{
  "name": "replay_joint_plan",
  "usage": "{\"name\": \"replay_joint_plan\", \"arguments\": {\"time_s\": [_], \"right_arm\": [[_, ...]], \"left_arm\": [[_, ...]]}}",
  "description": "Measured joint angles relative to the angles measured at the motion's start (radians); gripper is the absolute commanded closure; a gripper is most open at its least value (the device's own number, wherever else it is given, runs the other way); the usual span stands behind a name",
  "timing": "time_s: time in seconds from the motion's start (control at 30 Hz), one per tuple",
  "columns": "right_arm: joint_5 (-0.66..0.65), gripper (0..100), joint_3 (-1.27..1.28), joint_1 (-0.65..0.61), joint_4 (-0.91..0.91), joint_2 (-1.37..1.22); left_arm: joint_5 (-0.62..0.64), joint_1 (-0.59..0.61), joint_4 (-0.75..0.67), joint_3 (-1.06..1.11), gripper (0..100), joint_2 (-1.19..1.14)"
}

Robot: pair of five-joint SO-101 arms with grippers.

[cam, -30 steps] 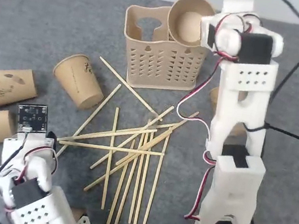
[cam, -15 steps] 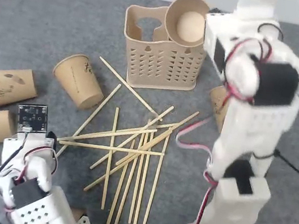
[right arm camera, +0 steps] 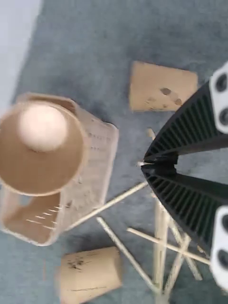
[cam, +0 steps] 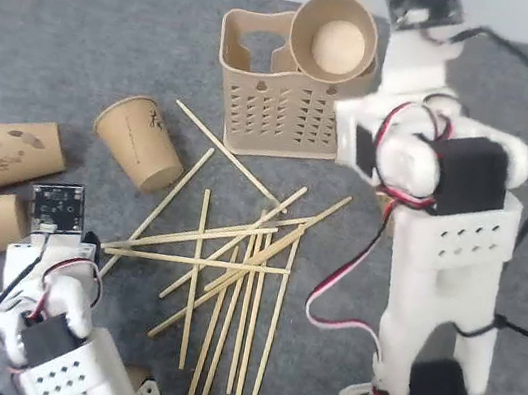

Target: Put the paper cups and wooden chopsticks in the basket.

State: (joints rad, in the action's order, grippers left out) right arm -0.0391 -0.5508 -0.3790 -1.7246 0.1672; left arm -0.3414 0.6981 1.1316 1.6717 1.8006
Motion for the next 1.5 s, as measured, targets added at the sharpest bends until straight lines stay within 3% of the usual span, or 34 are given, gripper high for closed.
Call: {"name": "replay_joint_plan", "arguments": {"time_s": [0.17, 0.5, 0.97, 1.2, 1.5], "right_arm": [[0.0, 99.1, 0.313, 0.003, 0.195, 0.092], [-0.054, 99.0, 0.979, 0.0, 0.838, 0.305], [-0.187, 99.1, 1.099, 0.0, 1.364, 0.311], [-0.189, 99.1, 1.099, 0.002, 1.275, 0.4], [-0.189, 98.9, 1.099, 0.0, 0.758, 0.697]], "left_arm": [[0.0, 0.0, 0.0, 0.0, 78, 0.0], [0.0, 0.002, 0.0, 0.0, 78, 0.0], [0.0, 0.0, 0.0, 0.0, 78, 0.0], [0.0, 0.0, 0.0, 0.0, 78, 0.0], [0.0, 0.0, 0.0, 0.0, 78, 0.0]]}}
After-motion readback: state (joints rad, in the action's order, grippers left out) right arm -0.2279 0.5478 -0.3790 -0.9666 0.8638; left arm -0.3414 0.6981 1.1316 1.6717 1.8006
